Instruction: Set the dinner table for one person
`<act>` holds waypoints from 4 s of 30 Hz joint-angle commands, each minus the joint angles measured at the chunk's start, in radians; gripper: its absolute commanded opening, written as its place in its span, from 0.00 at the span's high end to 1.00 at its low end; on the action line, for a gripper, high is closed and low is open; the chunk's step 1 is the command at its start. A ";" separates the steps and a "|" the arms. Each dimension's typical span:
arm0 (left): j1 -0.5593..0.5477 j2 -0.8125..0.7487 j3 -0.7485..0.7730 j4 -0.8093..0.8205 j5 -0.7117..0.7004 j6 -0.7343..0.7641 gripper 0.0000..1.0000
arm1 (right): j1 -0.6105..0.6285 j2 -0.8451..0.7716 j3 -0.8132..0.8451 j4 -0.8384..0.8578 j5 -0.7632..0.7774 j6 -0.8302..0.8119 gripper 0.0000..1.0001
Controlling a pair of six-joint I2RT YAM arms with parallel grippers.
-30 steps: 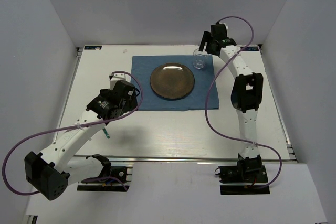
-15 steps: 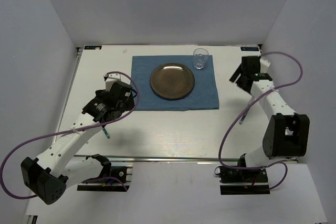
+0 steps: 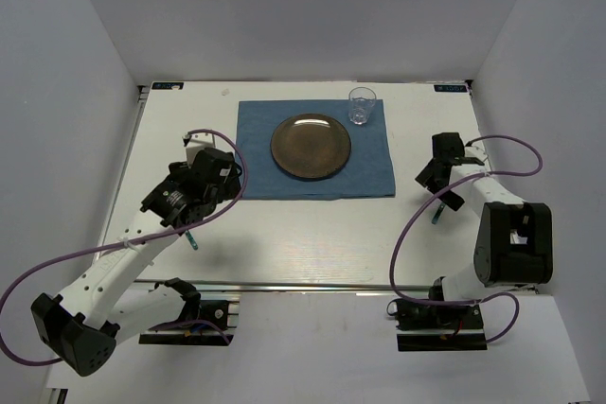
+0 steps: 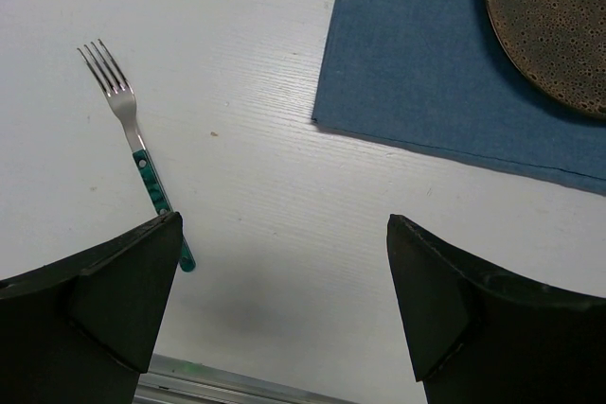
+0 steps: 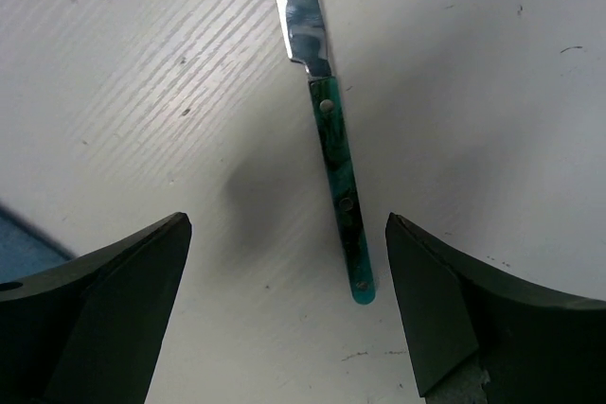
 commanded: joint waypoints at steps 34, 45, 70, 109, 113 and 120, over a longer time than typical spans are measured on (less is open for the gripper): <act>-0.003 -0.002 -0.011 0.031 0.024 0.028 0.02 | 0.116 0.003 0.018 0.252 -0.417 -0.438 1.00; -0.003 0.013 -0.014 0.033 0.030 0.037 0.02 | 0.220 0.229 0.217 0.215 -0.420 -0.430 1.00; -0.003 0.025 -0.015 0.037 0.039 0.042 0.02 | 0.233 0.385 0.398 0.094 -0.339 -0.490 1.00; 0.372 0.264 0.034 -0.076 0.105 -0.233 0.02 | 0.375 -0.158 -0.011 0.409 -0.780 -0.321 0.11; 0.571 0.373 0.011 -0.026 0.260 -0.238 0.02 | 0.426 -0.170 -0.082 0.541 -0.875 -0.211 0.11; 0.662 0.525 -0.034 0.091 0.398 -0.251 0.12 | 0.506 -0.128 -0.062 0.552 -0.880 -0.251 0.11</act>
